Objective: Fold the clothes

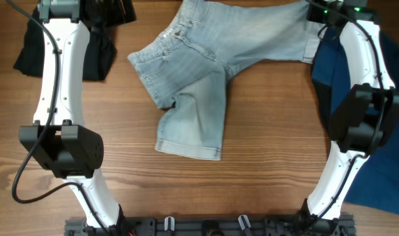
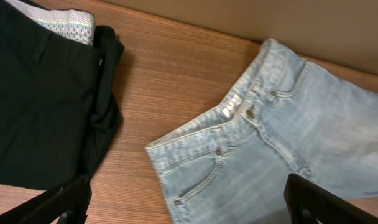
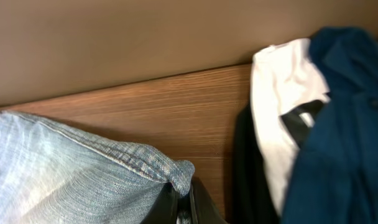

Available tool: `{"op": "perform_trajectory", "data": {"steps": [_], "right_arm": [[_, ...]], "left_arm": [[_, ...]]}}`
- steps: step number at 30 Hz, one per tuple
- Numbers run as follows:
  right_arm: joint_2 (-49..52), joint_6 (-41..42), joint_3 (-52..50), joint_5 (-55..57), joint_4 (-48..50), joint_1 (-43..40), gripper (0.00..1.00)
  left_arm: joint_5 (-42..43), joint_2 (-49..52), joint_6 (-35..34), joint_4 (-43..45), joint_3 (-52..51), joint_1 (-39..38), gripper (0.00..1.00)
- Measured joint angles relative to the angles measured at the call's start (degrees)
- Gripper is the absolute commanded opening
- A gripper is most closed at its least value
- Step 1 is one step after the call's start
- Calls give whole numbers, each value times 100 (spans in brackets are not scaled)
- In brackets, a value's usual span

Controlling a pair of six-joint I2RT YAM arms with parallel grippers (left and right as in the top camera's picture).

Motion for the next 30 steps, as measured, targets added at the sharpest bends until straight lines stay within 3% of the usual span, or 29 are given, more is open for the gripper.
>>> {"op": "perform_trajectory", "data": {"steps": [1, 3, 10, 16, 21, 30], "right_arm": [[0, 0, 11, 0, -70, -33, 25], [0, 44, 11, 2, -223, -66, 100], [-2, 17, 39, -42, -1460, -79, 100], [-256, -286, 44, -1082, -2673, 7, 100], [-479, -374, 48, -1482, -2962, 240, 100], [-483, -374, 50, -1582, -2896, 776, 97]], "left_arm": [[0, 4, 0, 0, 0, 0, 100], [0, 4, 0, -2, 0, 0, 100], [0, 411, 170, 9, 2, 0, 100], [109, 1416, 1399, 22, 0, 0, 100], [223, 1840, 1926, 20, 0, 0, 100], [586, 2256, 2072, 72, 0, 0, 96]]}}
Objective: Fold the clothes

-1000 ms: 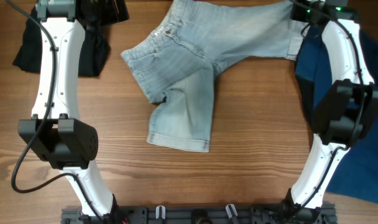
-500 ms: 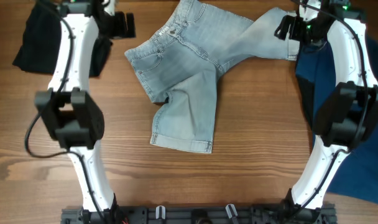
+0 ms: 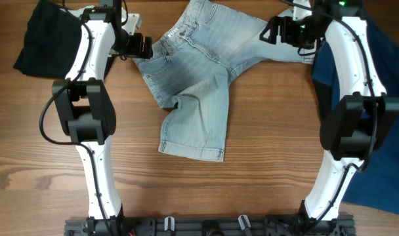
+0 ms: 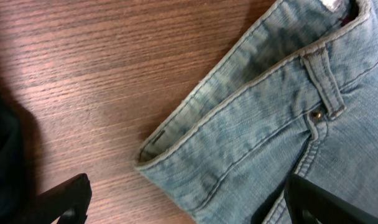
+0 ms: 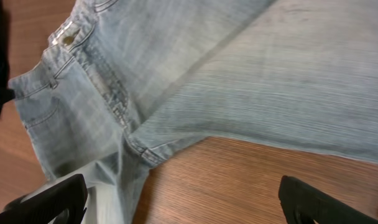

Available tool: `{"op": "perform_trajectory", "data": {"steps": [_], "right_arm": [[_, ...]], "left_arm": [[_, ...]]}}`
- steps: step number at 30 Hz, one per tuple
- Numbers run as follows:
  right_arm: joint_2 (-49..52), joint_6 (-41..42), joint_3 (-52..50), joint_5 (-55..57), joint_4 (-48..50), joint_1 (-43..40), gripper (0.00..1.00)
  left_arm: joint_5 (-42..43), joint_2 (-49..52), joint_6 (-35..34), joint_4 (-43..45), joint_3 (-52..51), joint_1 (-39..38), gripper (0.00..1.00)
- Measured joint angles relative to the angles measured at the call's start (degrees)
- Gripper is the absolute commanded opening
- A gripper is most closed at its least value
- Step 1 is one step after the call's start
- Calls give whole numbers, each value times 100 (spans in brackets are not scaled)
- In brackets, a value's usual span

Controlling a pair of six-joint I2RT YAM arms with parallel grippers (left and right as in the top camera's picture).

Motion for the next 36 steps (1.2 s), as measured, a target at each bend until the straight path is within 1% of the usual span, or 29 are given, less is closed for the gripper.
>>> {"op": "perform_trajectory", "data": {"steps": [2, 6, 9, 10, 11, 12, 15, 18, 19, 20, 23, 25, 26, 29, 31, 32, 33, 34, 35, 36], "right_arm": [[0, -2, 2, -2, 13, 68, 94], [0, 0, 2, -26, 13, 144, 82], [0, 4, 2, -44, 13, 144, 80], [0, 13, 2, -44, 13, 144, 79], [0, 24, 2, -44, 13, 144, 79], [0, 26, 2, -44, 13, 144, 79], [0, 109, 2, -44, 7, 144, 79], [0, 164, 2, -44, -85, 144, 81], [0, 181, 2, -44, -118, 144, 81], [0, 199, 2, -44, -153, 144, 81], [0, 247, 2, -44, -319, 144, 82], [0, 269, 2, -42, -409, 144, 82], [0, 271, 2, -39, -466, 144, 82], [0, 310, 2, 70, -579, 144, 81], [0, 358, 2, 225, -568, 153, 80], [0, 380, 2, 297, -531, 160, 78], [0, 422, 2, 387, -433, 177, 78], [0, 485, -15, 442, -262, 214, 78], [0, 566, -46, 492, -94, 258, 78], [0, 649, -68, 529, 66, 304, 78]], "left_arm": [[37, 35, 0, 37, 0, 0, 89], [81, 212, 26, 59, 0, 0, 71], [85, 330, 81, 59, 0, 0, 51], [85, 337, 68, 59, 0, 0, 34], [74, 341, 98, 63, 0, 0, 11], [76, 341, 59, 66, 0, 2, 4], [2, 341, -103, 79, 0, 4, 4], [-271, 317, -623, 44, 2, -9, 4], [-415, 278, -949, -26, 2, 35, 4], [-485, 245, -1095, -68, 0, 83, 4], [-708, -133, -1781, -632, -2, 474, 4], [-831, -468, -2057, -1032, 0, 726, 4], [-892, -651, -2181, -1235, 0, 850, 8], [-1045, -1040, -2433, -1875, 11, 1102, 29], [-1088, -1099, -2566, -2216, 13, 1121, 36], [-1088, -1093, -2614, -2347, 11, 1099, 43], [-1088, -1084, -2658, -2457, 11, 1064, 53], [-1088, -1082, -2691, -2535, 11, 1003, 59], [-1088, -1084, -2715, -2583, 11, 946, 64], [-1088, -1084, -2708, -2616, 11, 903, 66]]}}
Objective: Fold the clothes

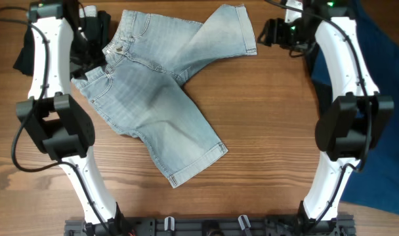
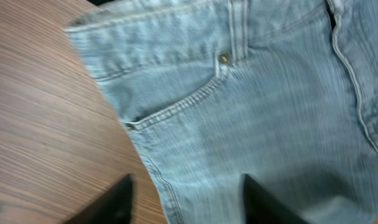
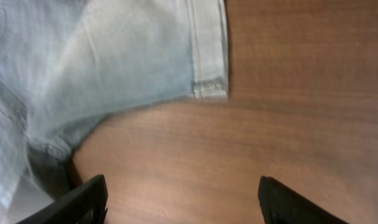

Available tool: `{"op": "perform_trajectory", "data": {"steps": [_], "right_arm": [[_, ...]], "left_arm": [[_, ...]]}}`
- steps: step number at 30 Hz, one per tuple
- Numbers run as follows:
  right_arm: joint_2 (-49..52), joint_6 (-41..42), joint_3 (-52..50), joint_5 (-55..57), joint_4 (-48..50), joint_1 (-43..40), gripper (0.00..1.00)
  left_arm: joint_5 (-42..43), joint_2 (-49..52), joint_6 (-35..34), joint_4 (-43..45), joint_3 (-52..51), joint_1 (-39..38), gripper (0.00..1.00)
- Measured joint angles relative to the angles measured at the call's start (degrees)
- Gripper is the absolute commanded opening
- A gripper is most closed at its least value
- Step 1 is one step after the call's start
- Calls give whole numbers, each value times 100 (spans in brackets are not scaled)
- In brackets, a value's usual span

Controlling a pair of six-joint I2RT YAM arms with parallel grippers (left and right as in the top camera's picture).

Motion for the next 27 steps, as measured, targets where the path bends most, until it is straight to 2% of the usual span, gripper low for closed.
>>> {"op": "perform_trajectory", "data": {"steps": [1, 5, 10, 18, 22, 24, 26, 27], "right_arm": [[26, 264, -116, 103, 514, 175, 75], [254, 767, -181, 369, 1213, 555, 73], [673, 1056, -201, 1025, 1491, 927, 72], [1231, 1248, -221, 2065, 1672, 984, 72], [1421, 1384, -223, 2192, 1755, 977, 64], [1471, 1423, -223, 2214, 1753, 977, 56], [1486, 1506, -223, 2225, 1733, 977, 47], [1491, 1550, -223, 2227, 1711, 977, 38]], "left_arm": [[0, 2, -37, -31, 0, -72, 74], [2, -2, -44, 2, 0, -299, 80], [2, -249, -46, 264, -15, -413, 84], [2, -1714, -46, 789, -2, -501, 85], [0, -1759, -46, 817, 2, -503, 85], [2, -1742, -46, 820, 0, -503, 85], [0, -1742, -46, 833, 0, -503, 85], [0, -1742, -46, 835, 0, -503, 85]]}}
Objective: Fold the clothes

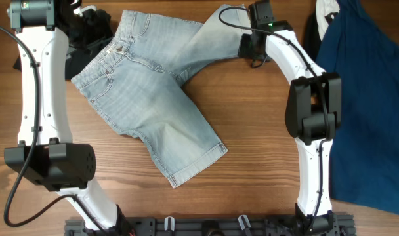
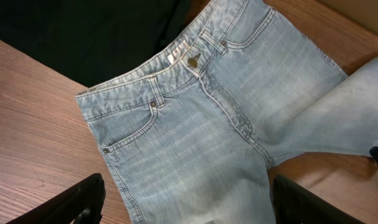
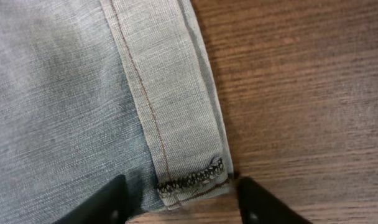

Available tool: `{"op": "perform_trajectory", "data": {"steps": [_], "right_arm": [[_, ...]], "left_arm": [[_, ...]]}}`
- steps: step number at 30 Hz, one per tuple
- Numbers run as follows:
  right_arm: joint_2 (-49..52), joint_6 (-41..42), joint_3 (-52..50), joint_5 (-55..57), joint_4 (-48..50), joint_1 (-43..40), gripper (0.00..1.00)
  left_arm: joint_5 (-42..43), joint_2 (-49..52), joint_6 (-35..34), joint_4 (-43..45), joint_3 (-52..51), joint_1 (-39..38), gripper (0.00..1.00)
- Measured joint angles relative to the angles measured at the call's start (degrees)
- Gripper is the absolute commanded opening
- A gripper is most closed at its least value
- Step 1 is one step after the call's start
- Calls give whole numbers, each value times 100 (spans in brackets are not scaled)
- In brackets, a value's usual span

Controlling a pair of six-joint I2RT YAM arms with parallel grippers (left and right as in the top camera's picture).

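Light blue denim shorts lie flat. The waist is at the far left, one leg reaches the lower right, and the other leg's hem is at the top centre. My left gripper hangs open well above the pocket area, its fingers spread wide. My right gripper is open and low, with a finger on each side of the hem corner. That corner shows its stitched edge.
A black garment lies under the waist at the far left. A dark blue garment covers the right side, with a white piece at its top. Bare wooden table shows between the shorts and the blue cloth.
My right gripper has moved from right of the upper leg down onto its hem corner, fingers closer together. My left gripper has drawn back from the pocket to higher above the waist. The shorts lie unchanged.
First the shorts lay at top centre, my right gripper shut on a leg hem and my left open by the black clothes. Then both were open over the shorts. Later the shorts lay turned and further left, legs spread. Now the right gripper straddles the hem.
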Motion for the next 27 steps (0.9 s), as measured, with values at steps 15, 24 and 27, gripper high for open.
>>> {"op": "perform_trajectory", "data": {"steps": [15, 24, 27], "right_arm": [[-122, -240, 109, -31, -2472, -616, 27], [-463, -756, -37, -713, -3165, -1051, 72], [-957, -988, -42, -1008, -2732, -966, 72]], "left_arm": [[2, 4, -2, 70, 0, -140, 85], [2, 7, 0, 258, 0, -352, 90], [2, 7, 0, 264, 0, -352, 90]]}}
